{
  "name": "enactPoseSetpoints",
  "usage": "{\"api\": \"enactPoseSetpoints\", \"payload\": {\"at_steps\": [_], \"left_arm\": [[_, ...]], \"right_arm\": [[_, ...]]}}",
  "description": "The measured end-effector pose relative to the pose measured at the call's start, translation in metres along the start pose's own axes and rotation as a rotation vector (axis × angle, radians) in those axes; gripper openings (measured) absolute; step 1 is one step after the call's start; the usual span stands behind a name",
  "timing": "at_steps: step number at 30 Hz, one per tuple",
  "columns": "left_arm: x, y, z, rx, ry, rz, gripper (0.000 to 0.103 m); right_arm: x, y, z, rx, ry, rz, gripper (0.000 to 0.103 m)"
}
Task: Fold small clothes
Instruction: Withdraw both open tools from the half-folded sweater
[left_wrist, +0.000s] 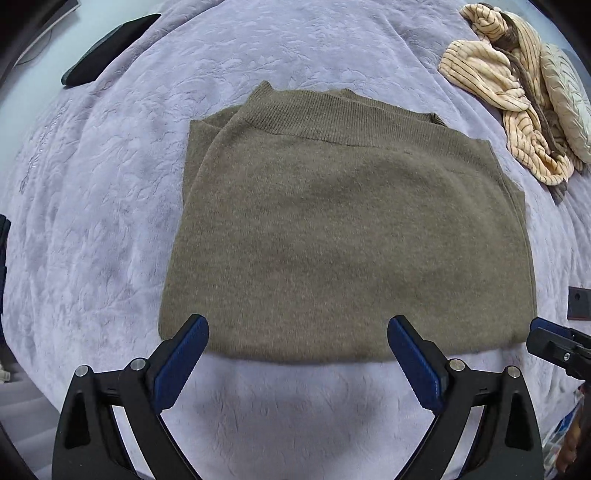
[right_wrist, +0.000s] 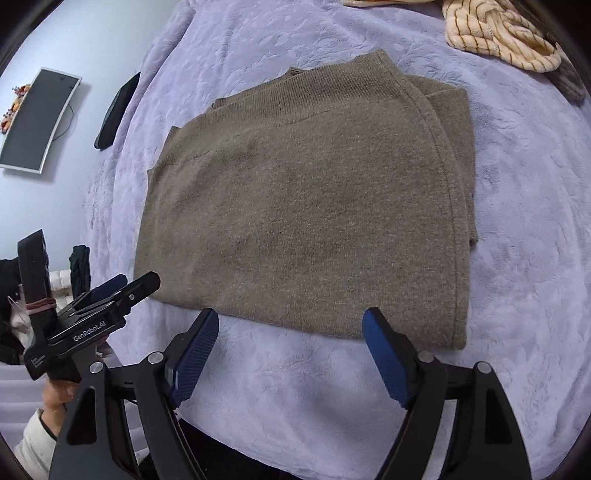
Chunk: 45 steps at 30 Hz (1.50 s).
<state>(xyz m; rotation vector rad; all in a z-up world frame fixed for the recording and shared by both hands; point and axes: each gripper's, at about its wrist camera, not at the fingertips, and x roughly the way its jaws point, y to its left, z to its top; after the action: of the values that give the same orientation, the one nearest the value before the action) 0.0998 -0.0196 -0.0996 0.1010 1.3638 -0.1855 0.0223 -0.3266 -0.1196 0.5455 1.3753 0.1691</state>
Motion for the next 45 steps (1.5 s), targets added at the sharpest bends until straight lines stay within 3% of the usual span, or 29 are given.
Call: {"api": "enactPoseSetpoints", "payload": {"at_steps": [11,12,13,26,32,45], "left_arm": [[-0.011,0.004,-0.029,0.008,0.023,-0.049,0.098],[-0.011,0.005,-0.030,0.006,0.028,-0.053,0.098],[-0.011,0.007,-0.032,0.006,0.033,-0.057,0.098],[-0.001,0.042,-0.041,0.082,0.084,-0.145,0.098],[0.004,0.069,-0.044,0.059,0.102,-0.194,0.098],[0.022,0.109,-0.045,-0.037,0.110,-0.271,0.098]], "right_arm": [[-0.004,0.027,-0.024,-0.068,-0.011,-0.097,0.086],[-0.002,0.029,-0.026,-0.066,-0.007,-0.100,0.091],[0.000,0.032,-0.028,-0.063,-0.004,-0.103,0.103],[0.021,0.067,-0.058,0.081,0.024,-0.154,0.103],[0.041,0.080,-0.072,0.132,0.059,-0.151,0.103],[0.063,0.108,-0.066,0.115,0.107,-0.159,0.103]]}}
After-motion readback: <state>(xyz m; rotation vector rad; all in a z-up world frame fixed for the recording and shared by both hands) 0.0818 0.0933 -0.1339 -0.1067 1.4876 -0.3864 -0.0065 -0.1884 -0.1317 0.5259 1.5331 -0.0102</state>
